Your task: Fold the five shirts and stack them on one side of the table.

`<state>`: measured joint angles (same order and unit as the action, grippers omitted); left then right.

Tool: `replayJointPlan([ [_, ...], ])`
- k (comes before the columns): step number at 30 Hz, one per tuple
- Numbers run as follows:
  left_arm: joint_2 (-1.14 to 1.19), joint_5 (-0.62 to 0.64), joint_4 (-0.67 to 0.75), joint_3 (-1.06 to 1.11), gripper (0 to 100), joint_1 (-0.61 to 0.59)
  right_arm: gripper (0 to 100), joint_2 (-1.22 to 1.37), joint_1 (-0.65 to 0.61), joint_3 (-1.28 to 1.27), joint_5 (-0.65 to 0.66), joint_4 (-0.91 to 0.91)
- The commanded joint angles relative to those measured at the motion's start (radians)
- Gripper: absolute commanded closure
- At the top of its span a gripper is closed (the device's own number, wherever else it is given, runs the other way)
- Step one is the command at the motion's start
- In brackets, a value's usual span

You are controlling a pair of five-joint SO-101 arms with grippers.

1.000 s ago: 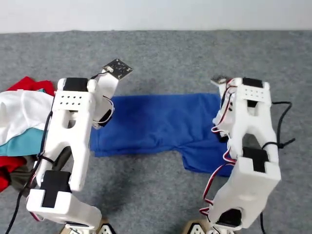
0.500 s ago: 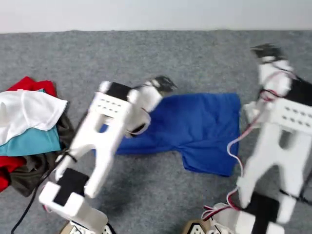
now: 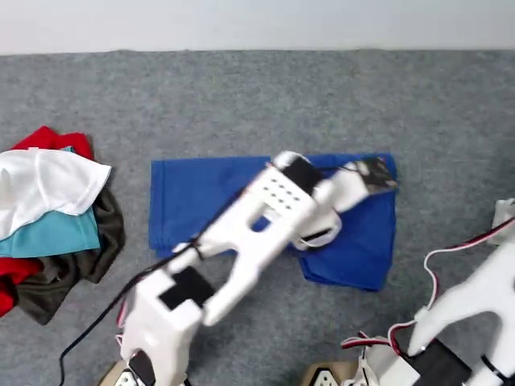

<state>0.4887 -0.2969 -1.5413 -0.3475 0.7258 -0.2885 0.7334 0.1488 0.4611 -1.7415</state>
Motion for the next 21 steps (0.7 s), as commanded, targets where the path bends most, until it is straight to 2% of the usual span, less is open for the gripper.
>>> replayJointPlan([
  [1, 0.072, 0.008, -0.051, -0.168, 82, 0.094, 98.7, -0.044, 0.024, 0.049, -0.008, -0.021],
  [7, 0.258, 0.012, -0.181, -0.392, 78, 0.166, 98.7, -0.044, 0.024, 0.049, -0.012, -0.021],
  [16, 0.506, 0.014, -0.192, -0.61, 78, 0.161, 98.7, -0.041, 0.024, 0.049, -0.012, -0.021],
  [21, 0.598, 0.034, -0.196, -0.702, 87, 0.164, 98.7, -0.036, 0.024, 0.049, -0.012, -0.021],
])
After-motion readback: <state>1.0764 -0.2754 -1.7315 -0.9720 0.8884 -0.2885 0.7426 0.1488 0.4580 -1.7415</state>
